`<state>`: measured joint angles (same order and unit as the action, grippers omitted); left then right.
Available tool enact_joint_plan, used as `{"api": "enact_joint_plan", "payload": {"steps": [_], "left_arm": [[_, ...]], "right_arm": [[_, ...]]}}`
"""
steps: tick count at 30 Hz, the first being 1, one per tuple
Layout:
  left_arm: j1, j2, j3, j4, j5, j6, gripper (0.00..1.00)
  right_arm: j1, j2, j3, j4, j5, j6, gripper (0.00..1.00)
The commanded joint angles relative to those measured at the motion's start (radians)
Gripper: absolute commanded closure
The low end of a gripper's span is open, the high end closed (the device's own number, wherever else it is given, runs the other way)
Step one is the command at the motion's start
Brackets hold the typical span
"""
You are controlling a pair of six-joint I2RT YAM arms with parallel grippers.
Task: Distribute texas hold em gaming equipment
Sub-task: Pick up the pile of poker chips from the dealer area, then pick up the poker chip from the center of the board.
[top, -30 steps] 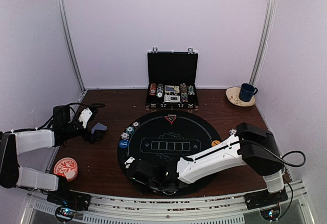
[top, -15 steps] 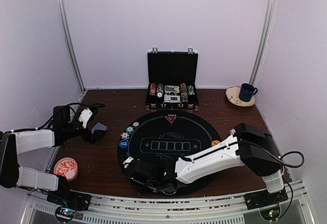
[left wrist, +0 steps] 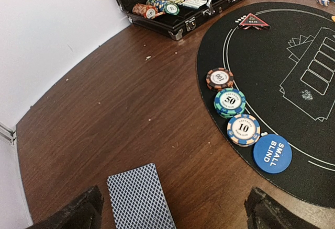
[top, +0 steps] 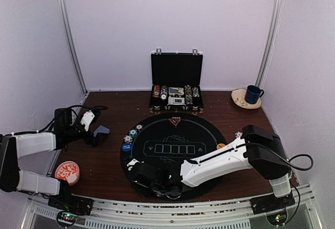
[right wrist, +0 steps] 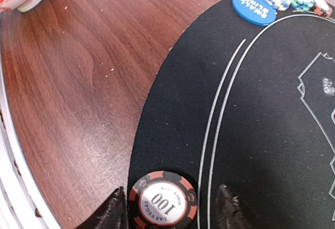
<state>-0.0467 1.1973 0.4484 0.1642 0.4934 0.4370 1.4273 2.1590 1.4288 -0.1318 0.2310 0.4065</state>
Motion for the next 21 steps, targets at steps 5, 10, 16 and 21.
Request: {"api": "enact_joint_plan", "payload": {"steps": [5,10,16,21], "left_arm": [[-0.001,0.012,0.011,0.041,0.002,0.011,0.02],[-0.001,0.013,0.012,0.041,0.003,0.011,0.02],[-0.001,0.009,0.012,0.04,0.004,0.012,0.02],[-0.002,0.007,0.01,0.04,0.0,0.012,0.02]], "right_arm": [[0.0,-0.13,-0.039,-0.012,0.099,0.013,0.12],[-0.004,-0.2,-0.065,-0.079,0.232,0.049,0.0],[-0.115,-0.384,-0.275,-0.106,0.292,0.209,0.0],[-0.257,-0.583,-0.512,-0.12,0.332,0.355,0.0]]}}
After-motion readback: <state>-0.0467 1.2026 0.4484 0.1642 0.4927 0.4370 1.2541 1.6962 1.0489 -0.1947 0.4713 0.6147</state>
